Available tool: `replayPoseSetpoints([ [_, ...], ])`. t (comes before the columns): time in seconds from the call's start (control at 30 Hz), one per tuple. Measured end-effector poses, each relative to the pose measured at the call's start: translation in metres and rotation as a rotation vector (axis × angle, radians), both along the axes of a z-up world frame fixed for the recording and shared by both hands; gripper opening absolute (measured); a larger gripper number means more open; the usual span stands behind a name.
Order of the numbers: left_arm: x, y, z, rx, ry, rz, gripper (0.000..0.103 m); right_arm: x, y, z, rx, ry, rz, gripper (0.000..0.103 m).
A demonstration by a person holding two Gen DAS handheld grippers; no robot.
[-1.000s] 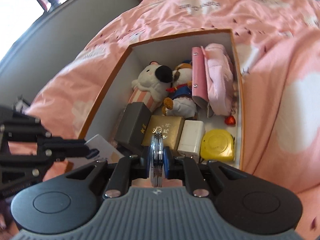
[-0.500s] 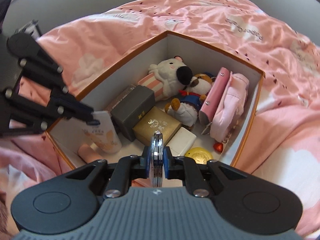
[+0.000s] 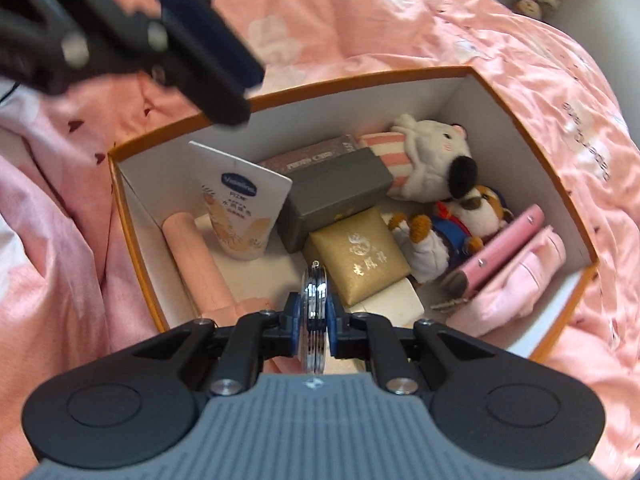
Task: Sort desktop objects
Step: 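Lower the compact into the box with the right tool while the left tool carries the lotion tube over, then open the right tool to release the compact while the left tool lowers the lotion tube into the box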
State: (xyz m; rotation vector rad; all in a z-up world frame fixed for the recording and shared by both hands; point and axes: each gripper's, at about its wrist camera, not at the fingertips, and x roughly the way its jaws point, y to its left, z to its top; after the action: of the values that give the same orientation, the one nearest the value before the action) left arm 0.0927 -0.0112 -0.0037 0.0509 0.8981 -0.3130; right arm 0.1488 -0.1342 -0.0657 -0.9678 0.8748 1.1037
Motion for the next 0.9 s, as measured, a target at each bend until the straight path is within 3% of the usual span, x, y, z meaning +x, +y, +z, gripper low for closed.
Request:
replayPoseSetpoints([
  [0.2, -0.005, 0.012, 0.004, -0.051, 0.005, 0.090, 0.020, 0.001, 0.006, -0.001, -0.016, 0.048, -0.009, 0.015],
  [0.47, -0.023, 0.015, 0.013, -0.085, -0.012, 0.143, 0.027, 0.006, -0.001, 0.005, 0.003, 0.114, -0.122, 0.019],
  [0.6, -0.034, 0.007, 0.016, -0.050, -0.019, 0.162, 0.028, 0.003, -0.010, 0.017, 0.059, 0.165, -0.174, 0.021],
  [0.73, -0.045, -0.002, 0.023, -0.033, -0.042, 0.163, 0.029, -0.011, -0.021, 0.033, 0.108, 0.145, -0.218, 0.022],
  [0.9, -0.060, -0.014, 0.036, -0.013, -0.093, 0.173, 0.038, -0.029, -0.041, 0.064, 0.239, 0.126, -0.322, 0.026],
])
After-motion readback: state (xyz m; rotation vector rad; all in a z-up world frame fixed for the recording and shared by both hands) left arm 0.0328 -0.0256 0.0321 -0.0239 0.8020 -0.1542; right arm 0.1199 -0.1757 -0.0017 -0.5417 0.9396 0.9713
